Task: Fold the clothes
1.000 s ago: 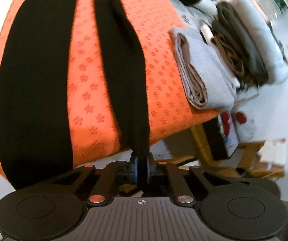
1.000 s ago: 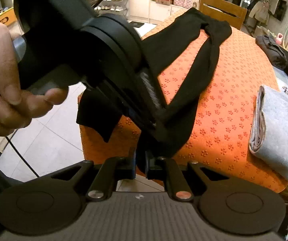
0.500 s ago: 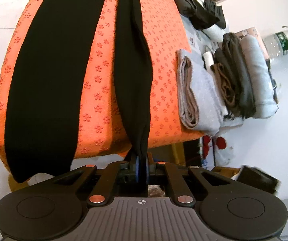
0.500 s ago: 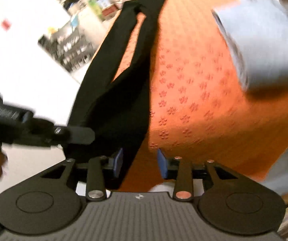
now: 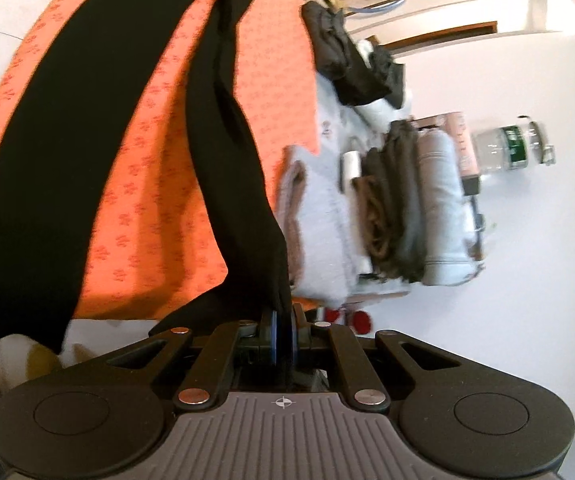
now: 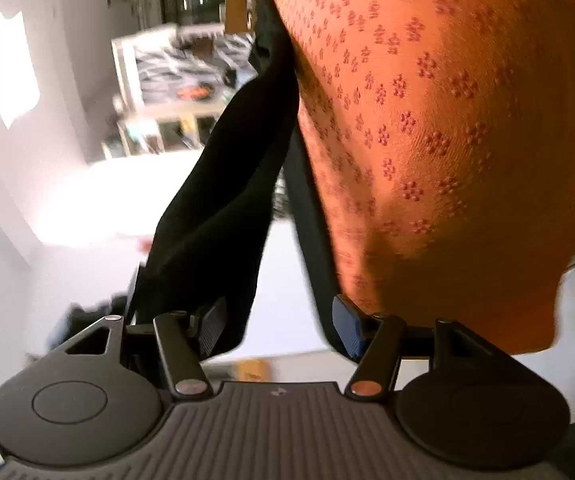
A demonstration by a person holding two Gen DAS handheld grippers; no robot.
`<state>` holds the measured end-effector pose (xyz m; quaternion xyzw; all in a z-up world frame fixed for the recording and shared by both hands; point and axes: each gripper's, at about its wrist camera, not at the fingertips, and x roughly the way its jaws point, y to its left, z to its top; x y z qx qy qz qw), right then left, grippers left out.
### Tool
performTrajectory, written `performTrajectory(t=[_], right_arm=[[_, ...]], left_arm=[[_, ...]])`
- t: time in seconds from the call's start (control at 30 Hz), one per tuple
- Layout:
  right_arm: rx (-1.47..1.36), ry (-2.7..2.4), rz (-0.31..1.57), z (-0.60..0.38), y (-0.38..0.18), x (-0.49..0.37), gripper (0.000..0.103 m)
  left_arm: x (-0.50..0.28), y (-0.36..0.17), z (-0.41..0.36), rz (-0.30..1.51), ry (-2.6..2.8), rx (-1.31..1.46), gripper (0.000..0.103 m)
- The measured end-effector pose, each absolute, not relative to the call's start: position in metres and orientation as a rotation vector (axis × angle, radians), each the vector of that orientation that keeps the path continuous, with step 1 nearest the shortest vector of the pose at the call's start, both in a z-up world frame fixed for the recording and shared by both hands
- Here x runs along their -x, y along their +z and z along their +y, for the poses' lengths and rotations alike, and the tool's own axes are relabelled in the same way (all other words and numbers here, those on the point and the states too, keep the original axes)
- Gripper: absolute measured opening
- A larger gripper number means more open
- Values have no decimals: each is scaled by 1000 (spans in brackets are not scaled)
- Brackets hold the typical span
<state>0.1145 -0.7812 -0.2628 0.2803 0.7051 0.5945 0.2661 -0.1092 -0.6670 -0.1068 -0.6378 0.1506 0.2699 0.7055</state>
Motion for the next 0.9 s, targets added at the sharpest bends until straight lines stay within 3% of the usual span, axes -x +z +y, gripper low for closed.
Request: performTrajectory(t=[0.13,0.33,0.57,0.7,0.8,0.9], right_arm=[[-985,1529,1960,-781,-276,-113,66],[-1224,1454,1900,-779,-282,-120,66],[-1183,1504,1885,-757,-279,-118,64],[-1133,1535,1940,-744,-280,-109,48],[-1134,1566,1945,-744,-273,-109,10],[-1098,1560,1884,-750,-257,-131,6]], left_arm=[[108,-99,-667,295,577,1429,9],[112,-99,-666,235,573,1477,9],[109,-96,-669,219,567,1474,9],[110,-96,-669,210,575,1477,9],[113,-95,-670,207,590,1473,9],[116,-96,-673,205,595,1477,9]])
